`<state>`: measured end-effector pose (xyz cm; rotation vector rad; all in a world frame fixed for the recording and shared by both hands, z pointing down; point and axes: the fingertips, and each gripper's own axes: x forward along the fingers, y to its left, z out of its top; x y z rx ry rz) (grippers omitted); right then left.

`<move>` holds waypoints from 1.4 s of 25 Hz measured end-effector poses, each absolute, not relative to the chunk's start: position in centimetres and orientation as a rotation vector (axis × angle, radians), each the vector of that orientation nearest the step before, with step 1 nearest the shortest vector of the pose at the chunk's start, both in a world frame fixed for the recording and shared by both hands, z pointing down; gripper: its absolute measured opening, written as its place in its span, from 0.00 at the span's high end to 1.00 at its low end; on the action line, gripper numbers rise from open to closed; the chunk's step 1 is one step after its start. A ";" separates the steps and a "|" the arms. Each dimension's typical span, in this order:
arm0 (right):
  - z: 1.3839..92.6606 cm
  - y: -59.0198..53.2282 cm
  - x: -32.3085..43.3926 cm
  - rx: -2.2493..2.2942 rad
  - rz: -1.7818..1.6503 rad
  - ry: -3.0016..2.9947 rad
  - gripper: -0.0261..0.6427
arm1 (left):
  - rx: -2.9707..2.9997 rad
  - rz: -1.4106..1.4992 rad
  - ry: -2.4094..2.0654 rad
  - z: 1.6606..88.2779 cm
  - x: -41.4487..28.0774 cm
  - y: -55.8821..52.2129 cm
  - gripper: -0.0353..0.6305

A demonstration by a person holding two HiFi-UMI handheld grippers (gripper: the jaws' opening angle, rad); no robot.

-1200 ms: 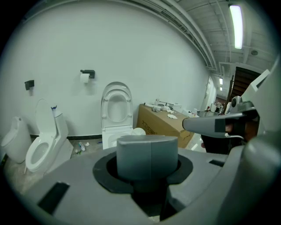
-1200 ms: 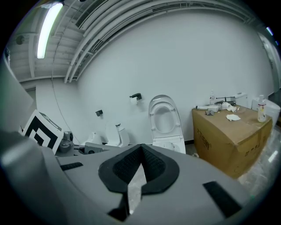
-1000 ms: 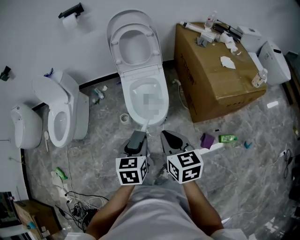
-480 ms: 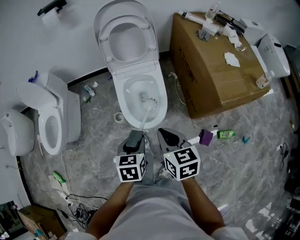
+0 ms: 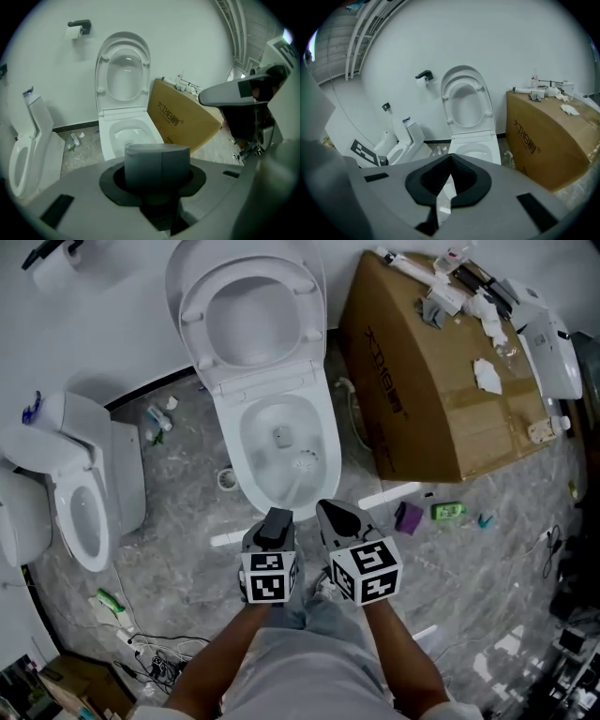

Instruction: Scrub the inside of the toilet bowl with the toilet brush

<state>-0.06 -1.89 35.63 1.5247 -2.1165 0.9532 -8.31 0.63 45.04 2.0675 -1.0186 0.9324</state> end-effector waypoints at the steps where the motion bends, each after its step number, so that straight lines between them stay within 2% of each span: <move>1: 36.2 -2.8 -0.1 1.525 0.958 -2.104 0.97 | 2.062 0.938 -1.008 45.9 -8.3 -0.2 0.71; 15: 43.9 -11.1 -2.0 1.518 0.986 -2.044 0.97 | 2.025 0.967 -0.901 55.6 -7.6 -7.6 0.71; 35: 52.7 -9.2 0.8 1.398 1.017 -2.127 0.97 | 2.085 0.886 -1.037 59.9 -3.9 -10.6 0.71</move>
